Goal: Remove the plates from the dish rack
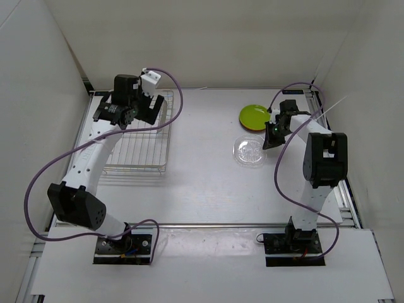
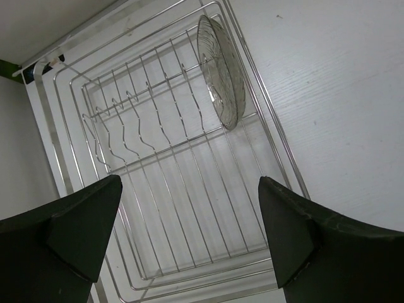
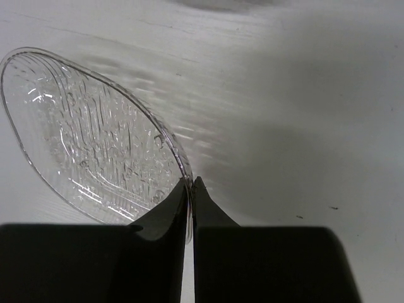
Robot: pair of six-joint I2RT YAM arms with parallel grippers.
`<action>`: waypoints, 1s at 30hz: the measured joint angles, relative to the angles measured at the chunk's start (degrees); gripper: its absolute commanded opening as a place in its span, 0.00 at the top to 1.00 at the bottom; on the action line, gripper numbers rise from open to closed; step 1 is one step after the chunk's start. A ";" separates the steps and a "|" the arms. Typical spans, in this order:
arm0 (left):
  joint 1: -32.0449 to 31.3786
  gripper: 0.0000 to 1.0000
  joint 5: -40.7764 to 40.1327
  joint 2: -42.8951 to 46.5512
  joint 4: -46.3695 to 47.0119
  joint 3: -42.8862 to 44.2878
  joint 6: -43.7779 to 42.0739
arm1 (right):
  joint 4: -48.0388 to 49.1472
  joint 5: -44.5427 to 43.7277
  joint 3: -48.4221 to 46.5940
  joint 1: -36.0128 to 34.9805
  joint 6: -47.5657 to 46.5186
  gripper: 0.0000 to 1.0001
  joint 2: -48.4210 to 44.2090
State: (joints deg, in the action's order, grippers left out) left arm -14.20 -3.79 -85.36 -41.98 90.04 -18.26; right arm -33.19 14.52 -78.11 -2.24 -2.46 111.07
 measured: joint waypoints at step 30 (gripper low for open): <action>1.14 0.00 6.14 1.95 3.65 -7.30 4.98 | -3.26 -1.55 -4.96 0.00 -2.51 0.31 3.82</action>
State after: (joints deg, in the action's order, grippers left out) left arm -13.06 2.35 -83.42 -38.33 82.74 -13.28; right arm -36.45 12.97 -83.07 -2.24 -4.97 114.89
